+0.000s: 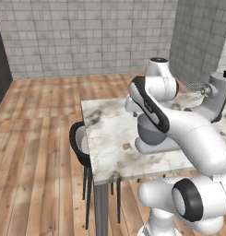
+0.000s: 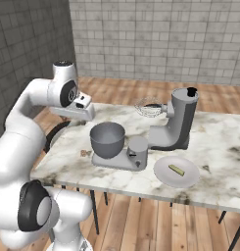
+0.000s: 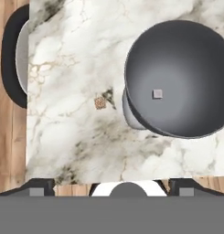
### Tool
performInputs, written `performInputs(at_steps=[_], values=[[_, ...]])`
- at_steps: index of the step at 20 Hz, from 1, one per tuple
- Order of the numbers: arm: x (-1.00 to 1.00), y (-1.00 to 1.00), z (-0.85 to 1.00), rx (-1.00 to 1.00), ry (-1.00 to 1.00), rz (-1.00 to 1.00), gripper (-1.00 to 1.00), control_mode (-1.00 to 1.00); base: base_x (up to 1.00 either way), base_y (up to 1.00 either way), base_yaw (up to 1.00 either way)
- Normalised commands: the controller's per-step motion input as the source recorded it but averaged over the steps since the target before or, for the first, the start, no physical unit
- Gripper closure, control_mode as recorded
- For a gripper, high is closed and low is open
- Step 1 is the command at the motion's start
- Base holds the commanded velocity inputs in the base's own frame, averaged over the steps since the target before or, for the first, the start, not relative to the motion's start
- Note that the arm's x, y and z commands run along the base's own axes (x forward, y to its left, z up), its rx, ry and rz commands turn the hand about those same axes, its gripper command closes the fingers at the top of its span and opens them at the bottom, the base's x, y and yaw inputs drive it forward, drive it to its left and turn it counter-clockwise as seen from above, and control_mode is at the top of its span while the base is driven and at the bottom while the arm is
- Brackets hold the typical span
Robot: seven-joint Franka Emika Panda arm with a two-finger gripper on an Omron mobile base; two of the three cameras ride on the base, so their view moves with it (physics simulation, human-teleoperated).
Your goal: Add butter and sugar cubes to the stand mixer bowl and then turn on the stand mixer to begin making frosting.
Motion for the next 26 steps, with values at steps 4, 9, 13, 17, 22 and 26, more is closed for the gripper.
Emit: performInputs(at_steps=[4,9,13,17,22,26], values=[[-0.11,0.46,-0.01,0.0,0.06,-0.18,-1.0,-1.0,0.0,0.0,0.0],[0.0,0.15,-0.29,-0.01,0.0,-0.4,-1.0,-1.0,0.0,0.0,0.0],[0.0,0.02,-0.53,-0.03,0.0,-0.54,-1.0,-1.0,0.0,0.0,0.0],[0.0,0.07,-0.56,-0.03,0.0,-0.55,-1.0,-1.0,0.0,0.0,0.0],[0.1,0.27,-0.38,0.0,0.0,-0.48,-1.0,-1.0,0.0,0.0,0.0],[0.18,0.4,-0.27,0.0,0.0,-0.44,-1.0,-1.0,0.0,0.0,0.0]])
